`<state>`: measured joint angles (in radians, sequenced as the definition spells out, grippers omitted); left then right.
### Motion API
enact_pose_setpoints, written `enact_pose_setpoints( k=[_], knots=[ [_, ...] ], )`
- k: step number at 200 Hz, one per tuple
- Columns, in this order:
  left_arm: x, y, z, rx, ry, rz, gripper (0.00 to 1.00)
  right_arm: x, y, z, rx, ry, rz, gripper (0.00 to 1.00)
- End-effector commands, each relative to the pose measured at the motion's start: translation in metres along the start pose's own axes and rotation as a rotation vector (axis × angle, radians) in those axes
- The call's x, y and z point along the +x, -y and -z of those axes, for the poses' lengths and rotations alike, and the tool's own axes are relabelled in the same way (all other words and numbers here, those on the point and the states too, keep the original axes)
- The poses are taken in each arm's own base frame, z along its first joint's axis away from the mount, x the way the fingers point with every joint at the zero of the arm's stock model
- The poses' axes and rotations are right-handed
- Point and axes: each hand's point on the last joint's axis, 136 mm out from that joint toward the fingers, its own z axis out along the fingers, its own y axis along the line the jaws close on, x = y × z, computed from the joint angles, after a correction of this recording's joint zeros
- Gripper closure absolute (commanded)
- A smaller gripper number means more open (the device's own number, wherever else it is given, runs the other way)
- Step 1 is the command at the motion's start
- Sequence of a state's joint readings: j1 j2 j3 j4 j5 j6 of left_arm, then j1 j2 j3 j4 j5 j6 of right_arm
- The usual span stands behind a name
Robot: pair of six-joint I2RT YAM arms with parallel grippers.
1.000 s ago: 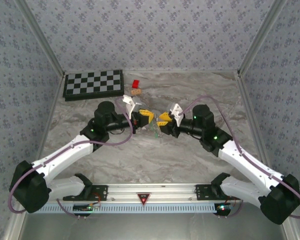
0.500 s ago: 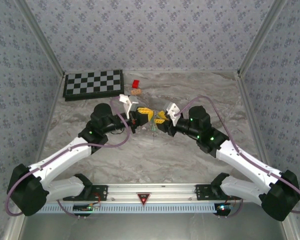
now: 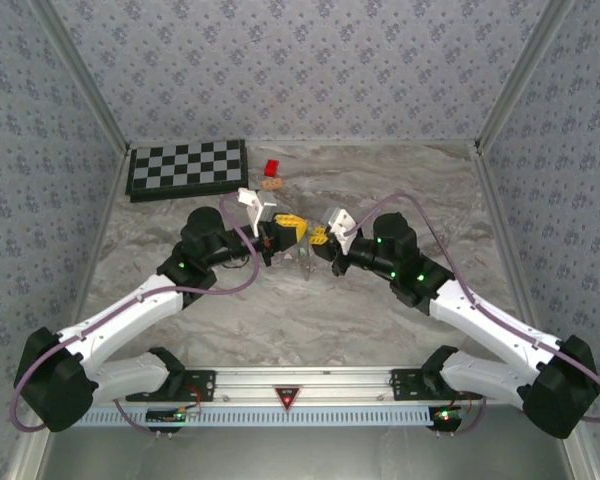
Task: Put the keys on the keyring
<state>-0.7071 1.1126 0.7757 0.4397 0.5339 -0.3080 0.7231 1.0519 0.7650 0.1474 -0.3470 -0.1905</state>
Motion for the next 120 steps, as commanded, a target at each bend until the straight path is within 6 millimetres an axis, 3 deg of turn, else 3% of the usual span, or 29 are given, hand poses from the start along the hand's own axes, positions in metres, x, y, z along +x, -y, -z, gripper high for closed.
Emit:
enact_pose_setpoints(
  k=[1,25,48,120],
  knots=[
    [-0.031,0.017,0.005,0.047,0.106,-0.049,1.0,0.01,-0.009,-0.006,-0.032,-0.04,0.028,0.99],
    [-0.028,0.017,0.005,0.048,0.099,-0.048,1.0,0.01,-0.01,-0.007,-0.031,-0.041,0.031,0.98],
    [-0.024,0.015,0.005,0.039,0.092,-0.048,1.0,0.009,-0.007,-0.005,-0.015,-0.038,0.022,0.87],
    [-0.024,0.013,0.007,0.023,0.105,-0.05,1.0,0.003,0.011,0.024,0.007,0.099,-0.149,0.74]
  ],
)
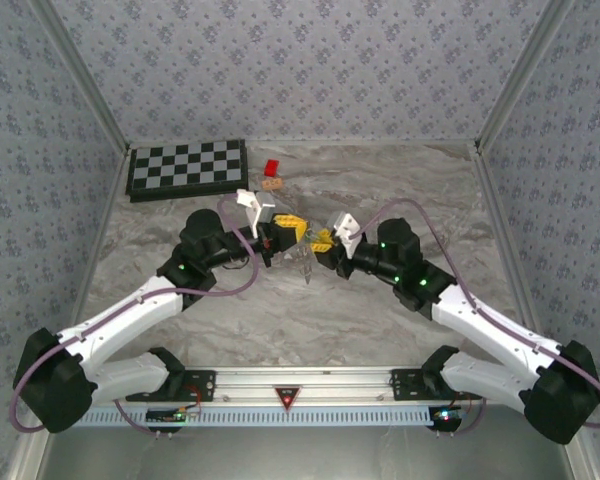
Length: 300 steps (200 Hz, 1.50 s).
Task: Put the keys on the keyring
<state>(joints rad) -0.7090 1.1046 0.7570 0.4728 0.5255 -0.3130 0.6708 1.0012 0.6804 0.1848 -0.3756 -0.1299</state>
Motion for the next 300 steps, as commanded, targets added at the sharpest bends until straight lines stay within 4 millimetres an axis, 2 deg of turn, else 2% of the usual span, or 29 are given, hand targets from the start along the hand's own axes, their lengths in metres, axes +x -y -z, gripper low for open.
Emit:
enact_pose_setpoints(
  k=[1,39,73,86,162,228,241,261,278,300],
  knots=[
    [-0.023,0.012,0.005,0.023,0.084,-0.042,1.0,-0.015,0.003,0.012,-0.02,0.096,-0.084,0.74],
    [-0.026,0.01,0.005,0.013,0.098,-0.038,1.0,-0.041,0.016,0.026,-0.055,0.259,-0.204,0.69],
    [-0.026,0.009,0.004,0.007,0.101,-0.035,1.0,-0.066,0.014,0.024,-0.138,0.345,-0.27,0.7],
    [-0.028,0.009,0.005,0.004,0.105,-0.039,1.0,-0.07,0.014,0.021,-0.15,0.351,-0.282,0.69],
    [-0.028,0.009,0.006,0.003,0.106,-0.044,1.0,-0.082,0.003,0.007,-0.232,0.376,-0.321,0.68],
    [-0.033,0.011,0.007,0.001,0.115,-0.057,1.0,-0.078,-0.004,-0.004,-0.298,0.343,-0.354,0.72],
    [-0.033,0.01,0.007,0.001,0.113,-0.056,1.0,-0.077,-0.006,-0.005,-0.309,0.34,-0.357,0.74],
    [-0.032,0.01,0.006,0.004,0.11,-0.053,1.0,-0.078,-0.009,-0.005,-0.329,0.34,-0.352,0.84],
    [-0.034,0.01,0.007,0.0,0.115,-0.057,1.0,-0.078,-0.01,-0.005,-0.342,0.334,-0.353,0.86],
    [-0.034,0.01,0.007,-0.005,0.116,-0.058,1.0,-0.075,-0.013,-0.006,-0.354,0.324,-0.356,0.99]
  ],
)
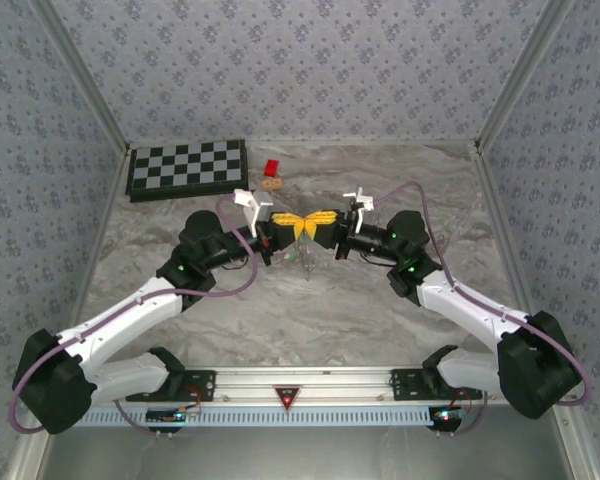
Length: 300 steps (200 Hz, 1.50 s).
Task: Put the keys on the keyring
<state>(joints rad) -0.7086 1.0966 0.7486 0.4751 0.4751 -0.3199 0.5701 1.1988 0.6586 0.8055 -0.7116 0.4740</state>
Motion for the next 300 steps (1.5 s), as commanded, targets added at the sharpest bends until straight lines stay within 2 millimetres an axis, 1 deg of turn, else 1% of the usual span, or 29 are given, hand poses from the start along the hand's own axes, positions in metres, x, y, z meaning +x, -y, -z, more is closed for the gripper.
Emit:
enact_pose_setpoints(
  k=[1,25,47,66,111,126,145,165,171,175,193,214,239,277,300],
  knots=[
    [-0.032,0.017,0.006,0.044,0.1,-0.062,1.0,-0.009,-0.016,-0.005,-0.074,0.004,0.024,1.0],
    [-0.03,0.016,0.006,0.038,0.09,-0.065,1.0,-0.007,-0.015,-0.003,-0.067,-0.002,0.029,1.0],
    [-0.025,0.013,0.008,0.018,0.068,-0.074,1.0,-0.006,-0.011,0.002,-0.036,-0.016,0.044,1.0],
    [-0.02,0.008,0.01,-0.011,0.035,-0.077,0.91,-0.005,-0.005,0.007,-0.001,-0.047,0.07,1.0],
    [-0.008,0.001,0.018,-0.024,-0.039,-0.077,0.84,0.002,0.007,0.02,0.046,-0.173,0.133,1.0],
    [-0.004,0.002,0.019,-0.013,-0.072,-0.078,0.83,0.006,0.006,0.022,0.044,-0.228,0.158,1.0],
    [0.001,0.003,0.02,0.001,-0.117,-0.083,0.76,0.012,0.004,0.023,0.031,-0.3,0.186,1.0],
    [0.006,0.003,0.02,0.008,-0.152,-0.088,0.75,0.016,0.002,0.026,0.01,-0.362,0.199,1.0],
    [0.008,0.002,0.02,0.011,-0.163,-0.088,0.7,0.017,0.001,0.026,0.006,-0.376,0.203,1.0],
    [0.01,0.002,0.02,0.013,-0.171,-0.089,0.69,0.017,0.001,0.026,0.004,-0.384,0.21,1.0],
    [0.017,0.001,0.018,0.022,-0.204,-0.091,0.69,0.017,0.002,0.026,0.003,-0.421,0.222,1.0],
    [0.025,-0.002,0.015,0.022,-0.234,-0.087,0.68,0.023,0.003,0.025,-0.012,-0.475,0.203,1.0],
    [0.037,-0.009,0.013,0.015,-0.275,-0.088,0.69,0.036,0.006,0.022,-0.015,-0.533,0.194,1.0],
    [0.054,-0.01,0.006,0.052,-0.337,-0.057,0.72,0.058,0.005,0.017,-0.024,-0.607,0.199,1.0],
    [0.062,-0.012,0.003,0.059,-0.372,-0.048,0.72,0.06,0.005,0.016,-0.024,-0.62,0.203,1.0]
  ],
)
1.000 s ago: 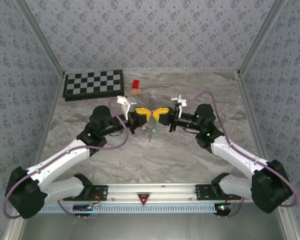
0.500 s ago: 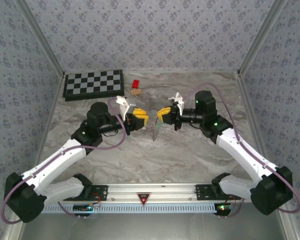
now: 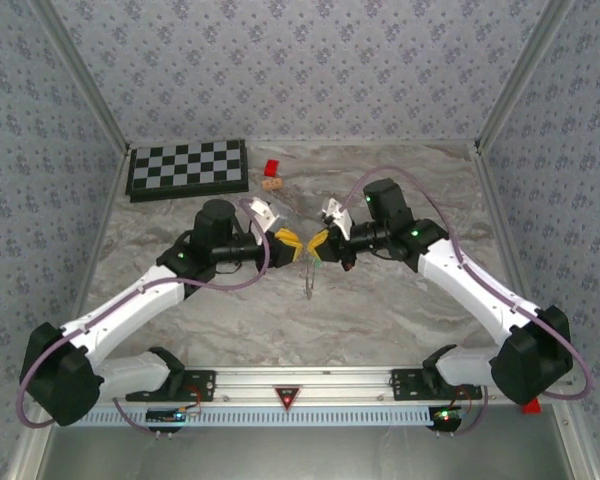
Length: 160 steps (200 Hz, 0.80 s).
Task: Put the keys on the keyring
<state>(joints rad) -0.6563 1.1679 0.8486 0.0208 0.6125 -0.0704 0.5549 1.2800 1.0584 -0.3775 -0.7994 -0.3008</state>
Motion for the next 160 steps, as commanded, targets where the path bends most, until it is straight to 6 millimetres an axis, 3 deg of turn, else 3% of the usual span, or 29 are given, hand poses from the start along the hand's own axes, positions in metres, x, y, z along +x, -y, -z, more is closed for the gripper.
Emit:
enact_pose_setpoints(
  k=[1,160],
  knots=[
    [-0.01,0.007,0.0,0.041,-0.004,-0.036,0.72,-0.012,-0.004,0.005,0.004,0.001,0.051,1.0],
    [0.0,0.02,-0.01,0.121,-0.069,-0.043,0.72,-0.014,-0.01,0.003,-0.019,0.018,0.059,1.0]
  ],
)
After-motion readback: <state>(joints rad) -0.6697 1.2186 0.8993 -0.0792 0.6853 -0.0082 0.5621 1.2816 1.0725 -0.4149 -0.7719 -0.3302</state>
